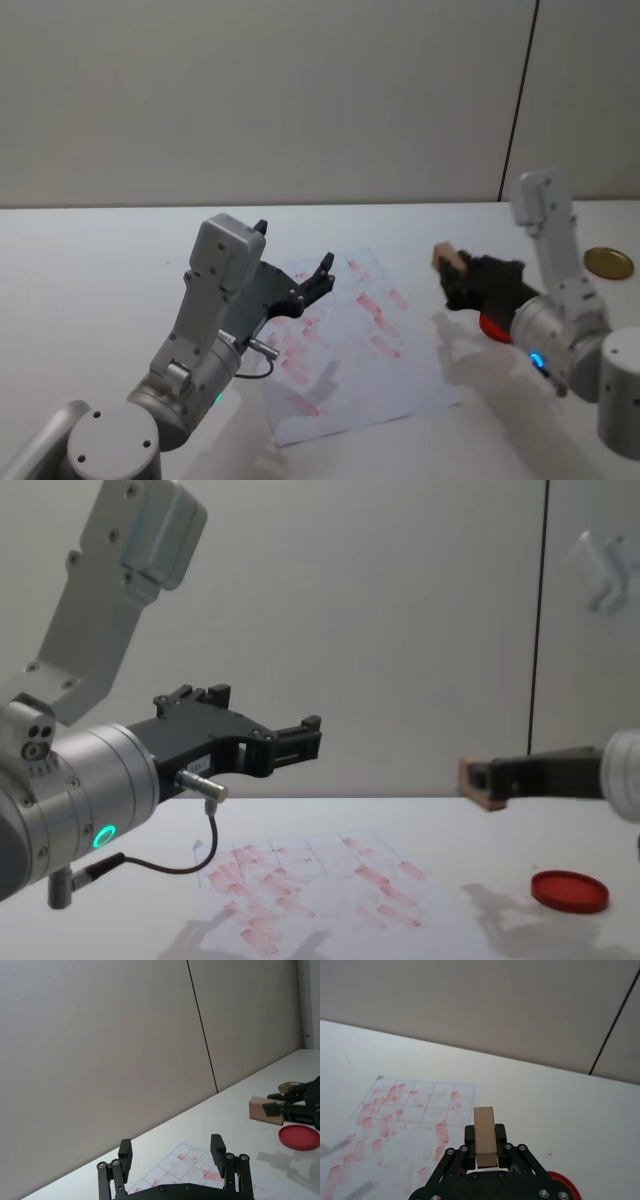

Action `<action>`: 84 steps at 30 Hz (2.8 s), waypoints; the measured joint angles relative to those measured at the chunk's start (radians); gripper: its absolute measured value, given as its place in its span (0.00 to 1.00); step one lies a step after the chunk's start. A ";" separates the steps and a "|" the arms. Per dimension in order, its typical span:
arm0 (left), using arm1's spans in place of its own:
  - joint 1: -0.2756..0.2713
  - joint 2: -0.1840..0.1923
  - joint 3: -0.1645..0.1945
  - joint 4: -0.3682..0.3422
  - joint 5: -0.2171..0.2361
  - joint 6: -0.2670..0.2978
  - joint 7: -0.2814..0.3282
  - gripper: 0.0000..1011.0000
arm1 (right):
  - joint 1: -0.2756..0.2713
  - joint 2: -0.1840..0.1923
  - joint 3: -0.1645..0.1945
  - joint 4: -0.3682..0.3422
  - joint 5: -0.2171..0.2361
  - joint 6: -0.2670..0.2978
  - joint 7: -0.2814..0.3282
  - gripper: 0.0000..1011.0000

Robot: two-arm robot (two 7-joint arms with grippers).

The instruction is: Use the one hand to pick up the stamp and affix it onto the A4 paper.

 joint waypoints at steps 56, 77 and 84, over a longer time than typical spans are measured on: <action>0.000 0.000 0.000 0.000 0.000 0.000 0.000 0.98 | 0.085 -0.076 -0.051 0.278 -0.063 0.000 0.085 0.21; 0.000 0.000 0.000 0.000 0.000 0.000 0.000 0.98 | 0.020 -0.020 0.000 0.045 -0.013 -0.032 -0.005 0.21; 0.000 0.000 0.000 0.000 0.000 0.000 0.000 0.98 | -0.012 0.008 0.027 0.005 0.016 -0.018 -0.040 0.21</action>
